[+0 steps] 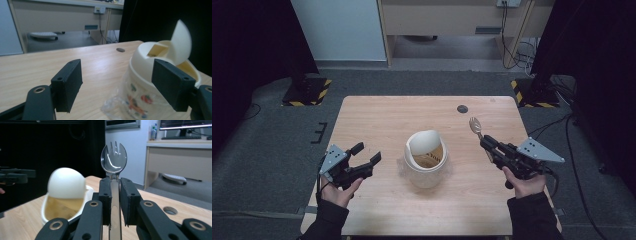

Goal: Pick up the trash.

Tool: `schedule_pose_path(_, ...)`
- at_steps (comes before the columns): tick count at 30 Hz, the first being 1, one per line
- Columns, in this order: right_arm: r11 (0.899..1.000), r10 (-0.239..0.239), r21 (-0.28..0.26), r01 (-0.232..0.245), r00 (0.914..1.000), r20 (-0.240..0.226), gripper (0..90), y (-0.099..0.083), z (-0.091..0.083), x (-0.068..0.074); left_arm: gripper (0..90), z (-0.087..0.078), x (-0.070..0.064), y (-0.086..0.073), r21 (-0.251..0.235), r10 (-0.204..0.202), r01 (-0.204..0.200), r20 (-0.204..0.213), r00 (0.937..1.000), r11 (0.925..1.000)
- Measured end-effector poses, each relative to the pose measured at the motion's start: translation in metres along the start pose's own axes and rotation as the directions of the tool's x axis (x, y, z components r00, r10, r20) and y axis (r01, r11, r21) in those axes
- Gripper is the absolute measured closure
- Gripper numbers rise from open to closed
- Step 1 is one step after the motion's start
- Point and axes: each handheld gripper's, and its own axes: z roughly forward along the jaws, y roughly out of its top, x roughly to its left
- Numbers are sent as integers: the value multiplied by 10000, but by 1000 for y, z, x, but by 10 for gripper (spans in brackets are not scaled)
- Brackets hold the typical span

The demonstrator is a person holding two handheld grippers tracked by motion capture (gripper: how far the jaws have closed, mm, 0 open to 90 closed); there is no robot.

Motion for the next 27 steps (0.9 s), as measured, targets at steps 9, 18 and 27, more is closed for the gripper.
schedule_pose_path(9, 9997, -187, -178, 177, 9980, -604, 800, 2, 1, 21, 302, -4, -30, 21, -863, 103, -40, 726, 9973, 9963)
schedule_pose_path(18, 9991, -418, -16, 419, 9934, -1073, 799, -3, 8, 37, 354, 6, -60, 32, -1197, 423, -248, 1455, 9885, 9925)
schedule_pose_path(27, 9980, -598, 118, 620, 9889, -1357, 800, -9, 12, 46, 382, 28, -82, 35, -1158, 318, -81, 2045, 9784, 9932)
